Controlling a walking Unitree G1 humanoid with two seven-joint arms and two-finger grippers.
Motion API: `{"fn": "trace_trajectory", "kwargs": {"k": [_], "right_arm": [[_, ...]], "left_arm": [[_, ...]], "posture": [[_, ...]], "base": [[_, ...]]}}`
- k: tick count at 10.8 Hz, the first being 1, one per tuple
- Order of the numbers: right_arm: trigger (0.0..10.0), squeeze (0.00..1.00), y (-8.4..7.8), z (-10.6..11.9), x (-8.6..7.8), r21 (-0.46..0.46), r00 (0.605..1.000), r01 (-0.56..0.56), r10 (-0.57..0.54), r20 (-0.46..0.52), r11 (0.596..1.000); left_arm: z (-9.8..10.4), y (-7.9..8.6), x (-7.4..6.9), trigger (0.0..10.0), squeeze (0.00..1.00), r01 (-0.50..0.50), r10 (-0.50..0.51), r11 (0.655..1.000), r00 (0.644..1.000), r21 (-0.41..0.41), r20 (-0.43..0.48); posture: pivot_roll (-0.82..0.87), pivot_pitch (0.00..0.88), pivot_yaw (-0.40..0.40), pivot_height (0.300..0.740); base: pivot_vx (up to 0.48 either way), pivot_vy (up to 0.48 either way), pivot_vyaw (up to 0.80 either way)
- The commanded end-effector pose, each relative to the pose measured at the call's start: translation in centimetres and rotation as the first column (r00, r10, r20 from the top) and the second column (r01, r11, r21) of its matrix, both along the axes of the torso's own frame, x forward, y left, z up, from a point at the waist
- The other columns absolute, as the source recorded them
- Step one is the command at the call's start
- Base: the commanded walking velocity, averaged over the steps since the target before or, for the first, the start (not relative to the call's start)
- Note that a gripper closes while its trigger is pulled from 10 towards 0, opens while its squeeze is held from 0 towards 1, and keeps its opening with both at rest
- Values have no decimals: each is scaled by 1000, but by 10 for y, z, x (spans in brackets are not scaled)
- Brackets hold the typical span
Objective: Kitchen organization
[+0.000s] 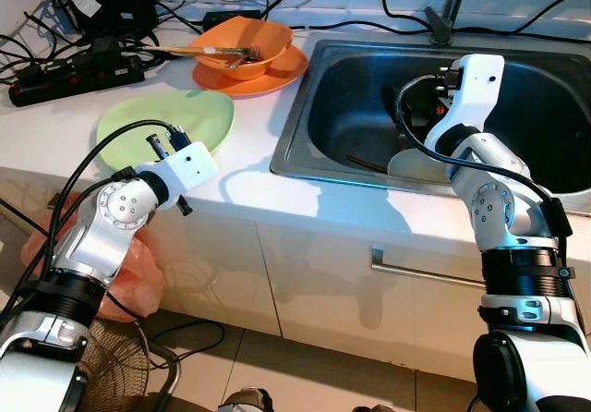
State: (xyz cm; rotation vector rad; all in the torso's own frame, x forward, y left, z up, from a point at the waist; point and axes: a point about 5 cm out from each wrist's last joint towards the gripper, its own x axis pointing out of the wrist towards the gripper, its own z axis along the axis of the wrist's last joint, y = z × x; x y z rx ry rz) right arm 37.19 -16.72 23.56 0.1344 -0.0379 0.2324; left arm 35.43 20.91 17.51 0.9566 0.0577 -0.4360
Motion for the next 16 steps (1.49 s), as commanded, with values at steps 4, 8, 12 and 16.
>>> {"fn": "trace_trajectory", "kwargs": {"k": [4,8,12,16], "right_arm": [[10000,0,-1,-2,0,-32,998,-50,49,-35,998],[10000,0,0,-5,-1,-33,996,-67,65,-56,997],[10000,0,0,-7,1,128,974,-130,151,-166,983],[10000,0,-16,5,-5,233,930,-217,273,-247,948]], "left_arm": [[-1,-36,-21,0,0,130,-129,990,991,-50,25],[8,-63,-37,0,0,196,-182,977,971,-84,153],[6,-103,-57,0,0,384,-350,920,891,-72,289],[-8,-127,-55,0,0,464,-428,885,847,-45,315]], "posture": [[117,110,66,740],[117,110,62,740],[114,108,56,740],[81,117,55,740]], "base": [[0,0,0],[0,0,0],[0,0,0],[0,0,0]]}}
